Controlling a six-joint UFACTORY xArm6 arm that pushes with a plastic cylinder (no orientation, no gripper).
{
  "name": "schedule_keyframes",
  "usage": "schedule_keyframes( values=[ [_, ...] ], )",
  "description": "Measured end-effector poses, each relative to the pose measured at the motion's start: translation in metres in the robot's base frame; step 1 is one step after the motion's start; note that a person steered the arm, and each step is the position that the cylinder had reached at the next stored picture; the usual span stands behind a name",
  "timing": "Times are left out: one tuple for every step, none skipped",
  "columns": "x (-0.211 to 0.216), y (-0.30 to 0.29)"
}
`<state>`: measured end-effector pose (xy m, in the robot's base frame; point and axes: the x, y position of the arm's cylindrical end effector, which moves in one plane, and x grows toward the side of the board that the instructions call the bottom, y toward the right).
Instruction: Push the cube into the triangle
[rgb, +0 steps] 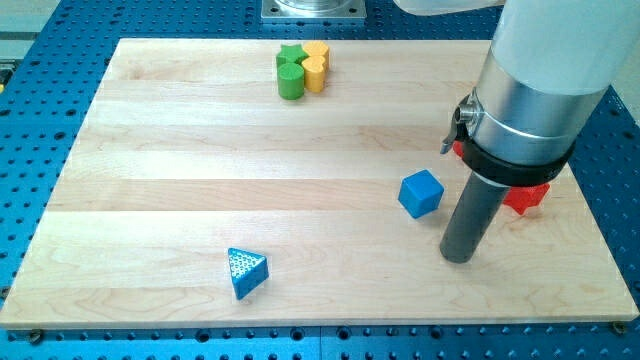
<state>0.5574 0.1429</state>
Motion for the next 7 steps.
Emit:
schedule_keyframes(
  values=[
    [0.000,0.001],
    [0.000,0.004],
    [-0.005,0.022],
    [-0.029,0.036],
    [-0.051,0.029],
    [-0.051,-0.035],
    [-0.058,-0.034]
  ],
)
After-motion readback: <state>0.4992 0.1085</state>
